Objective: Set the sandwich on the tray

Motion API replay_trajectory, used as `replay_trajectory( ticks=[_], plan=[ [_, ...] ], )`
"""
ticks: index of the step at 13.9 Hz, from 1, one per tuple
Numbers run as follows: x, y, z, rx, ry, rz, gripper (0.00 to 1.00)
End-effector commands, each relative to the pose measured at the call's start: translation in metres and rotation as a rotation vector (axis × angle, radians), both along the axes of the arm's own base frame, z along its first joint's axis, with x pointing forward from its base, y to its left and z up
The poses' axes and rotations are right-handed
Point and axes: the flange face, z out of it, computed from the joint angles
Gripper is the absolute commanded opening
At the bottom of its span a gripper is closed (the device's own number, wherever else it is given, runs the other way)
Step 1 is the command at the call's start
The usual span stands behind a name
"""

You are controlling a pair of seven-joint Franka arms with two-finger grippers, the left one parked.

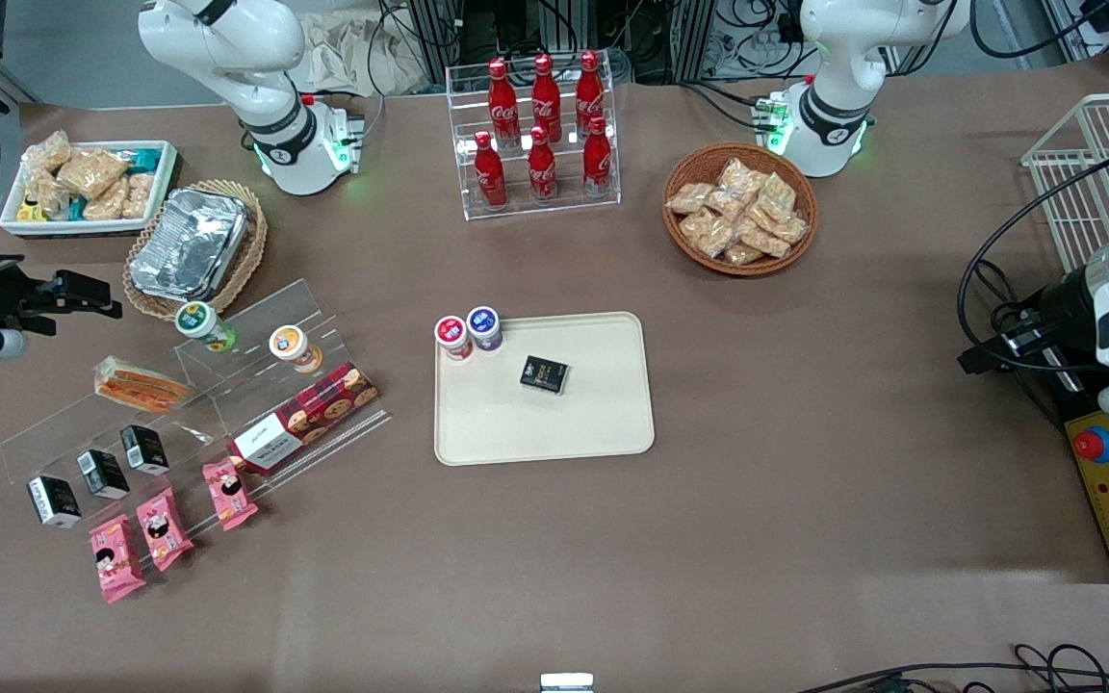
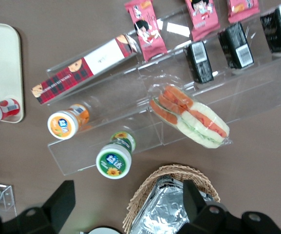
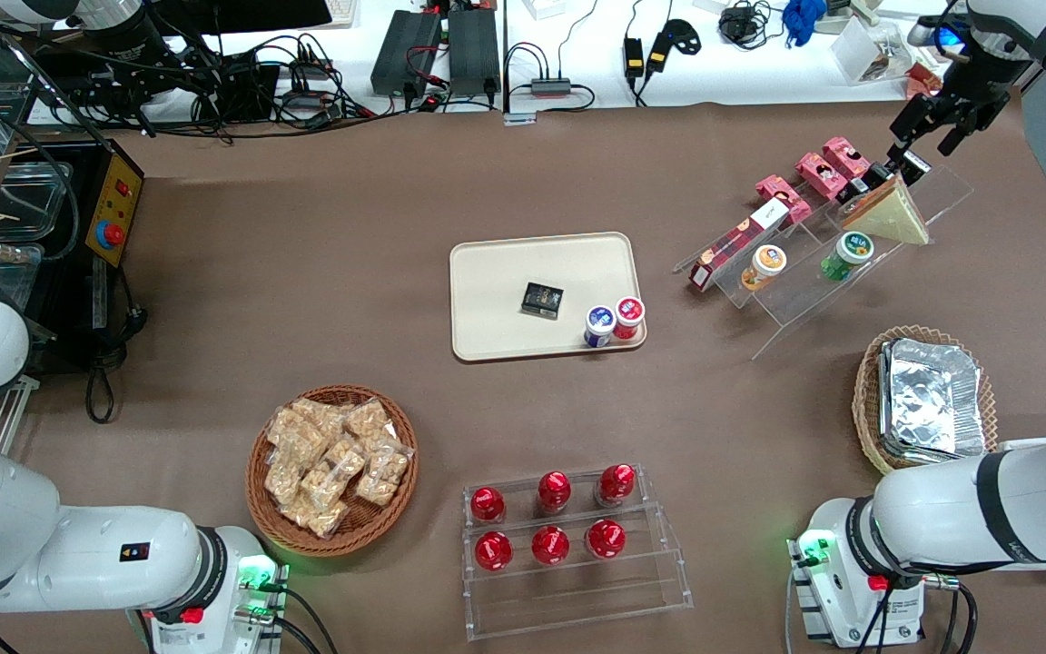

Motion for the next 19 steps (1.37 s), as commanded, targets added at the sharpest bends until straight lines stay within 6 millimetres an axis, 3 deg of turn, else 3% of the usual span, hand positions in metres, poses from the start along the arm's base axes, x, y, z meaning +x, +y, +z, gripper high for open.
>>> replay_trajectory(
  ticks=[1, 6, 9, 13, 16, 19],
  plan=[
    [-0.014, -0.004, -0.008, 0.001, 0.001, -0.016, 0.99],
    [-0.012, 0.008, -0.006, -0.021, 0.015, -0.145, 0.99],
    [-0.015, 0.021, -0.002, -0.068, 0.072, -0.406, 0.99],
    [-0.013, 0.012, 0.0, -0.084, 0.081, -0.498, 0.99],
    [-0.002, 0.011, -0.012, -0.161, 0.1, -0.524, 0.99],
    [0.005, 0.008, -0.01, -0.222, 0.055, -0.696, 0.99]
  ],
)
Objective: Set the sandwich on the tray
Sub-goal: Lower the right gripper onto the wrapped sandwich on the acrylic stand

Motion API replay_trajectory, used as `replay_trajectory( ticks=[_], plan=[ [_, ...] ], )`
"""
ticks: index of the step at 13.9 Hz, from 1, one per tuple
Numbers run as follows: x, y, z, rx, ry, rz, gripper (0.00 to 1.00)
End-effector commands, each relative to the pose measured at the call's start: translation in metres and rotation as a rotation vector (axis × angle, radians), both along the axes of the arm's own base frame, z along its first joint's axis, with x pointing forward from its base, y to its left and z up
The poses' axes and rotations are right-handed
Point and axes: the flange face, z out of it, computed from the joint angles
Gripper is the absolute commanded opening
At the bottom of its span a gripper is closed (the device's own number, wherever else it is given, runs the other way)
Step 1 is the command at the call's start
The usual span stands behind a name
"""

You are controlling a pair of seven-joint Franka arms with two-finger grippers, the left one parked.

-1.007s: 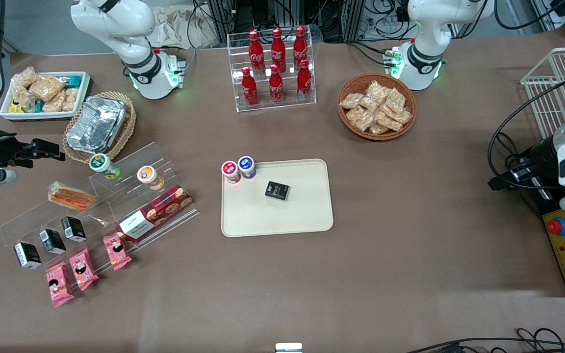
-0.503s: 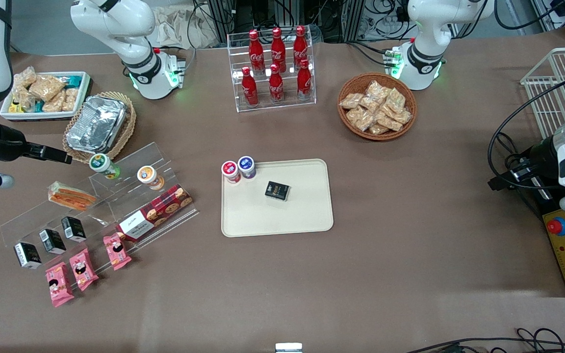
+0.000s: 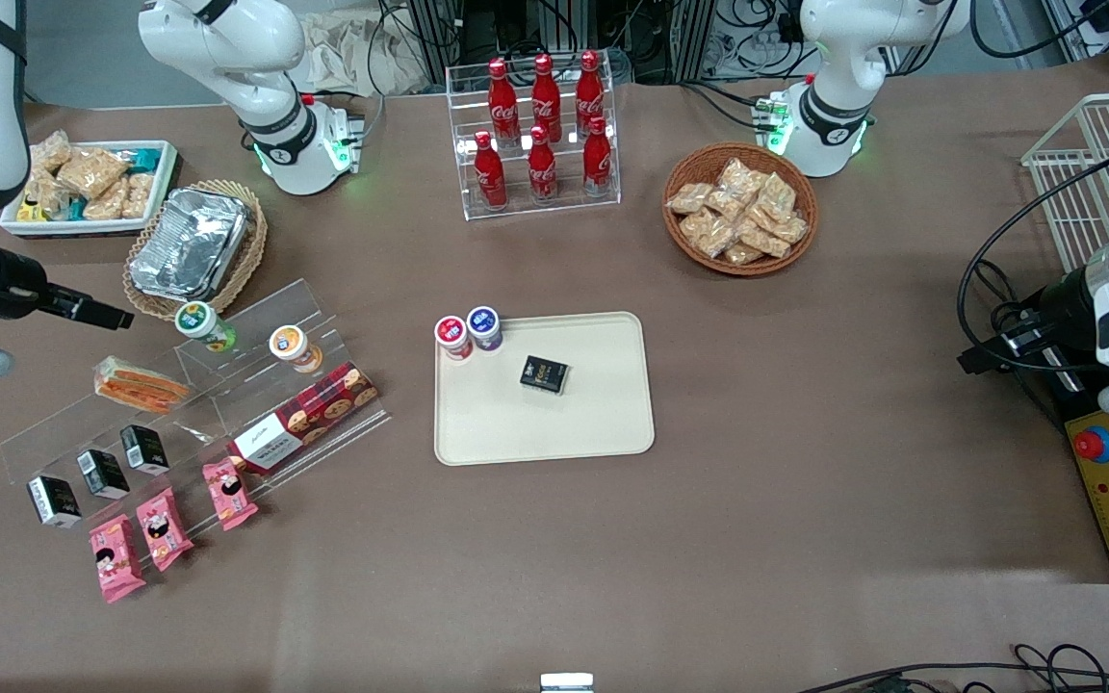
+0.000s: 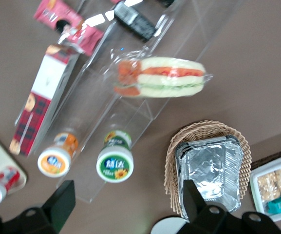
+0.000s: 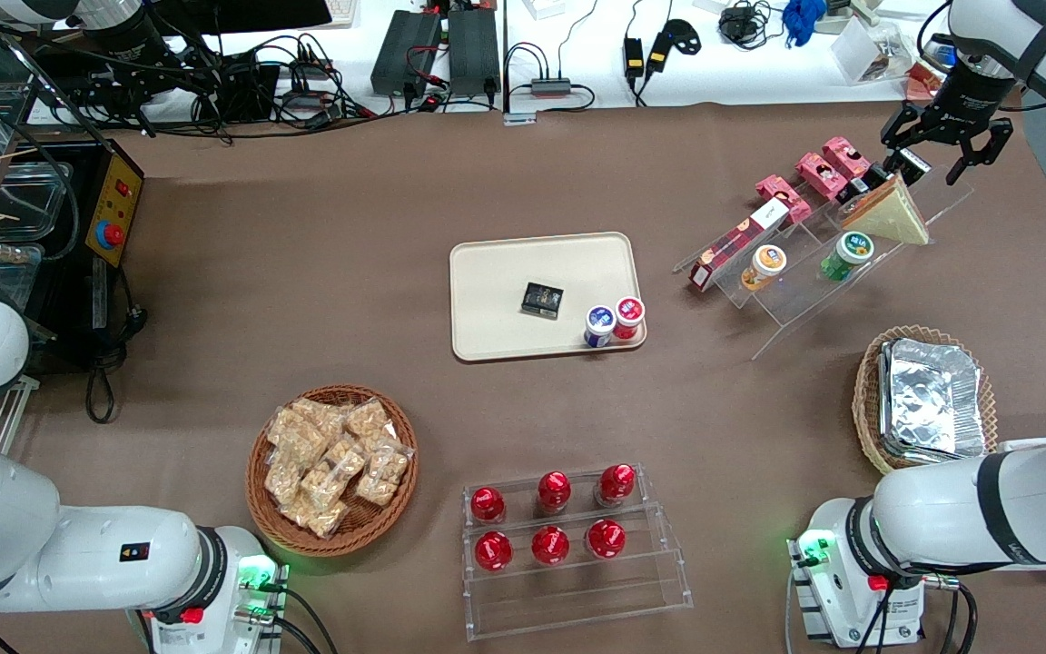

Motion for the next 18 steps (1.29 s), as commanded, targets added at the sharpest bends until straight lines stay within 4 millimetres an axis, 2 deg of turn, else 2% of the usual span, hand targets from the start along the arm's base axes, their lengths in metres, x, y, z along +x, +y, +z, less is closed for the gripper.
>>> replay_trajectory(
  ticks=[1, 3, 7, 10, 15, 18],
  plan=[
    [0.012, -0.002, 0.002, -0.063, -0.032, -0.156, 0.98],
    [0.017, -0.002, -0.007, -0.085, -0.041, -0.312, 0.98],
    [0.036, -0.006, -0.043, -0.137, -0.035, -0.735, 0.98],
    [0.045, -0.016, -0.068, -0.155, -0.023, -0.892, 0.98],
    [0.048, -0.057, -0.088, -0.133, -0.018, -1.122, 0.98],
    [0.048, -0.058, -0.095, -0.137, -0.012, -1.155, 0.95]
  ],
)
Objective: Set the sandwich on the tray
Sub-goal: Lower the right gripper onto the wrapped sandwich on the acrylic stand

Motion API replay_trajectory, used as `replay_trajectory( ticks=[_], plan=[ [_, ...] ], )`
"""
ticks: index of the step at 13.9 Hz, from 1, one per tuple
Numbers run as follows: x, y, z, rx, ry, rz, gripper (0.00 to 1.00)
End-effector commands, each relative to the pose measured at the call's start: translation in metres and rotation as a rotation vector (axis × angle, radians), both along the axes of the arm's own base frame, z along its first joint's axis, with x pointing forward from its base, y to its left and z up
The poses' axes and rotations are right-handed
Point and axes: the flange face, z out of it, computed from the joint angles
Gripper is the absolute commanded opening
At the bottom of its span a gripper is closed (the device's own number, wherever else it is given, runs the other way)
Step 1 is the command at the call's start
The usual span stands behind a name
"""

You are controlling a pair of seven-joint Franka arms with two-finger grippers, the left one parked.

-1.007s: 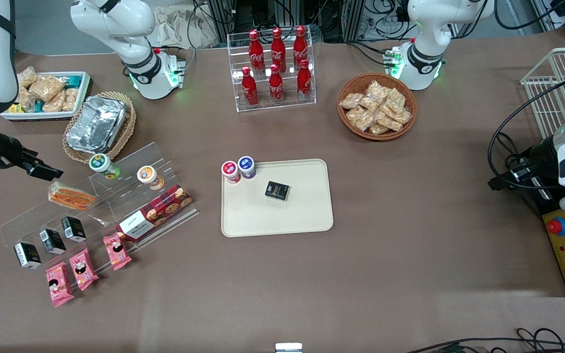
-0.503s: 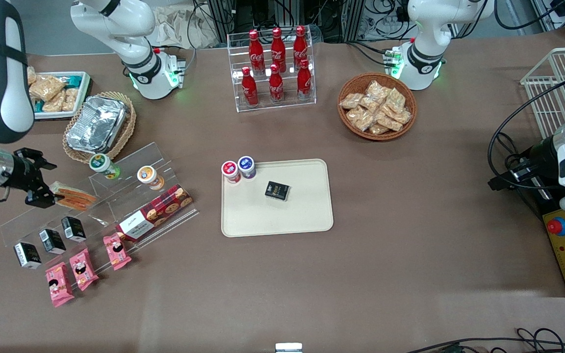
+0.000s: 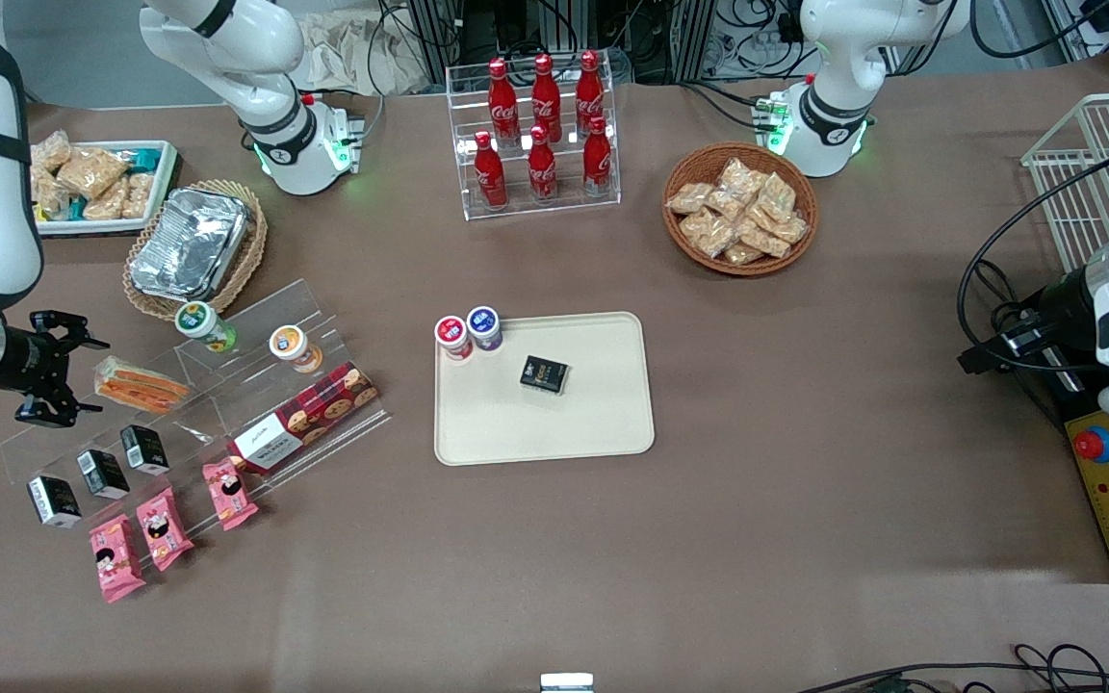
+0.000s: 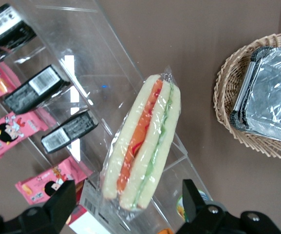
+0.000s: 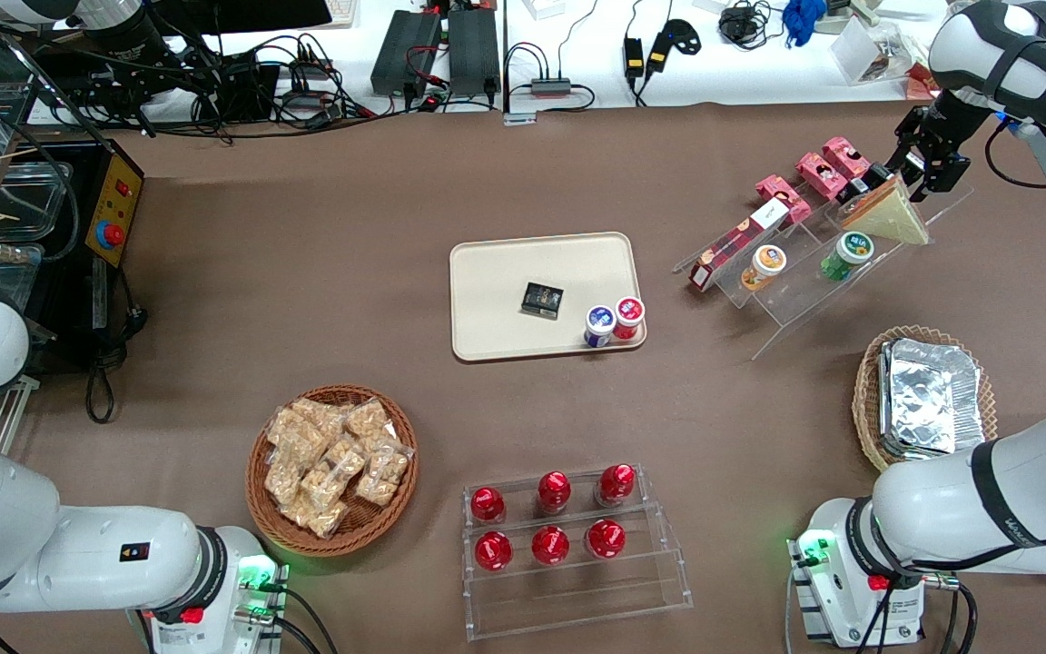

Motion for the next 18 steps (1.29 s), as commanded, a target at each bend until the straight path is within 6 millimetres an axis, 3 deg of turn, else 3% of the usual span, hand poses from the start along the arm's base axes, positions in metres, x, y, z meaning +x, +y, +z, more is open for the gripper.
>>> replay_trajectory(
  ticks=[1, 8, 11, 13, 15, 18],
  plan=[
    [0.002, 0.003, -0.007, 0.009, -0.005, -0.044, 0.94],
    [-0.002, -0.005, -0.03, 0.008, -0.004, -0.062, 0.93],
    [-0.002, -0.007, -0.032, 0.031, -0.015, -0.082, 0.72],
    [-0.001, -0.007, -0.032, 0.032, -0.021, -0.08, 0.69],
    [-0.001, -0.007, -0.032, 0.033, -0.021, -0.078, 0.49],
    [0.001, -0.008, -0.023, 0.03, -0.037, -0.068, 0.46]
  ],
)
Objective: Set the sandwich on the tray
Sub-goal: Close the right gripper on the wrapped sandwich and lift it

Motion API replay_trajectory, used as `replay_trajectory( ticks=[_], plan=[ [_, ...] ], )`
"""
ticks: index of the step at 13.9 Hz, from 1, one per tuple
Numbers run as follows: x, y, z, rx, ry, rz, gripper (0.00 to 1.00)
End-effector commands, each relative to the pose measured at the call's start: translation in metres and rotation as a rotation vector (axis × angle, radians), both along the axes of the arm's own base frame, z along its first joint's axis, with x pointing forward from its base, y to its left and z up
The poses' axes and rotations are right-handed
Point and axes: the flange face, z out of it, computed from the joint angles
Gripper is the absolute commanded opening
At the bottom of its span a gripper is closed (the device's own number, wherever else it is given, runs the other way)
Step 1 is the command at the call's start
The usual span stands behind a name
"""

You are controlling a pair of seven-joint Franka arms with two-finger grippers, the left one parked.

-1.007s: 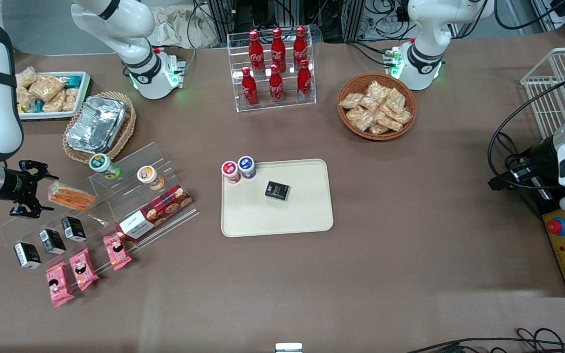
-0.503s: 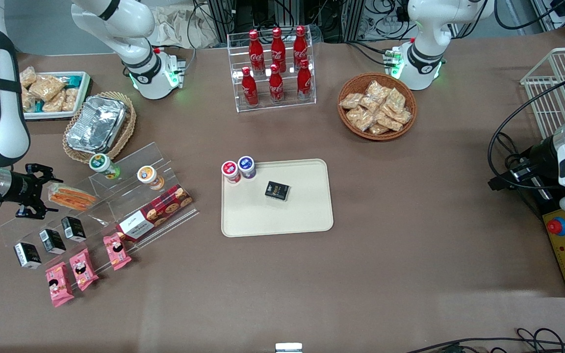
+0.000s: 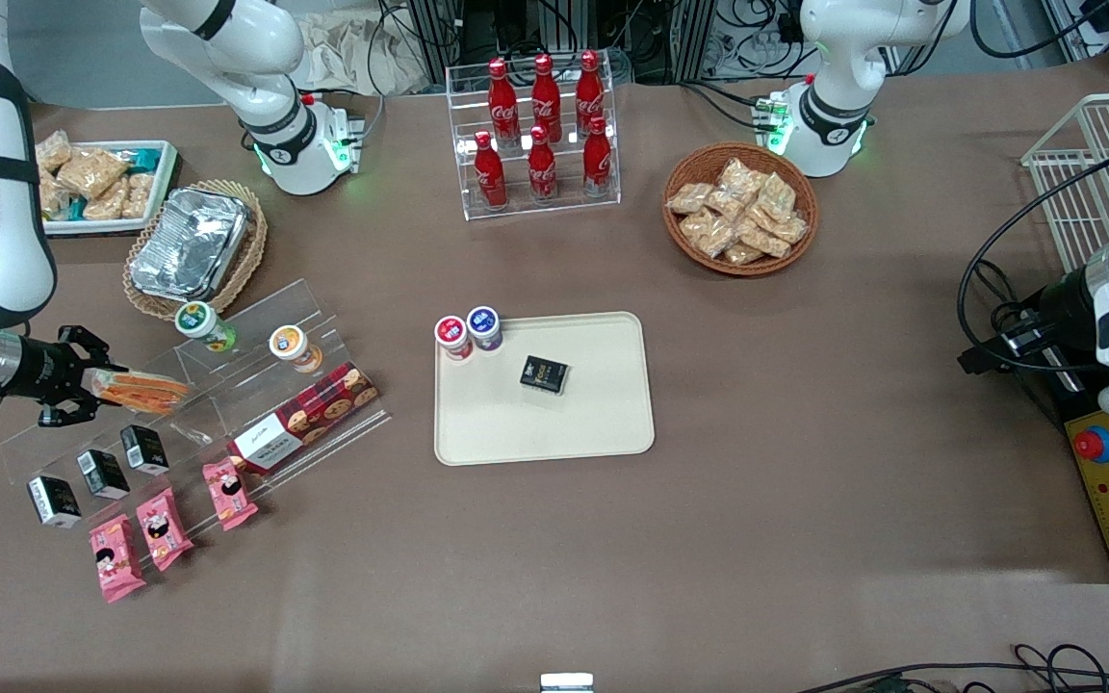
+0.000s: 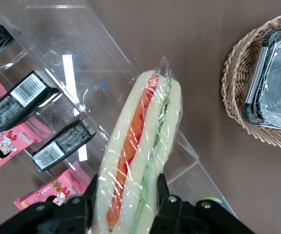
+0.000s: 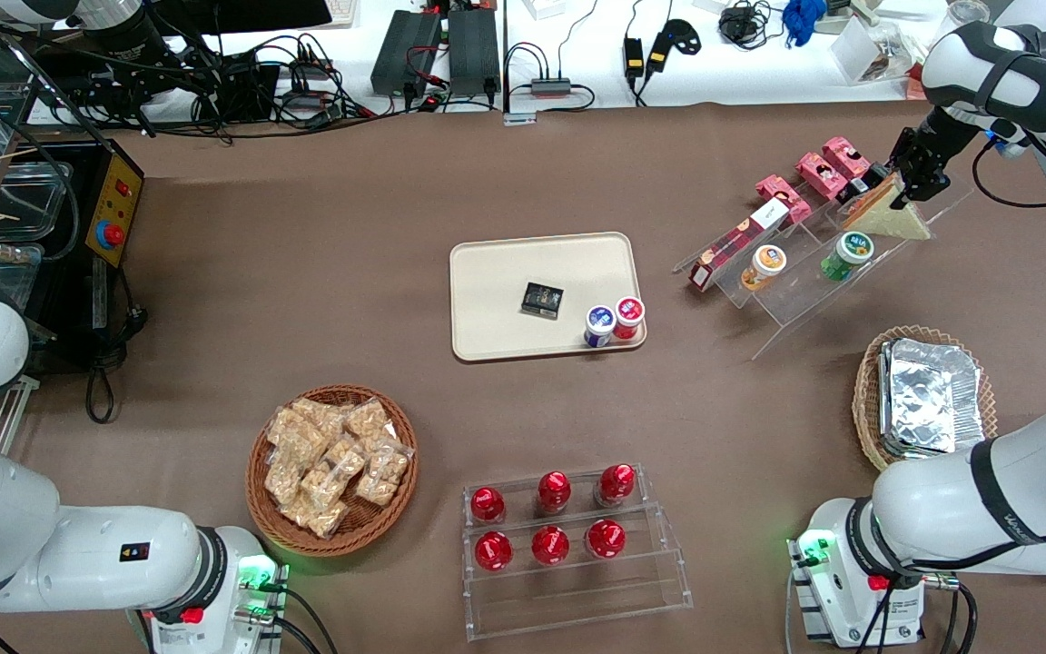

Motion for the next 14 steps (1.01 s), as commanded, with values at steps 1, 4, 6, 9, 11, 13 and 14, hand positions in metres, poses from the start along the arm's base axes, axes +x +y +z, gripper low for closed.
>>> replay_trajectory(
  ticks=[1, 4, 6, 9, 11, 13, 14],
  plan=[
    [0.003, -0.002, 0.011, 0.009, -0.037, -0.002, 0.38],
    [0.011, -0.005, 0.045, -0.002, -0.097, 0.045, 0.38],
    [0.013, -0.004, 0.073, -0.001, -0.119, 0.121, 0.38],
    [0.012, 0.012, 0.118, 0.035, -0.122, 0.4, 0.38],
    [0.014, 0.034, 0.14, 0.058, -0.125, 0.575, 0.39],
    [0.013, 0.059, 0.158, 0.083, -0.113, 0.723, 0.39],
    [0.013, 0.075, 0.164, 0.088, -0.112, 0.783, 0.4]
  ],
)
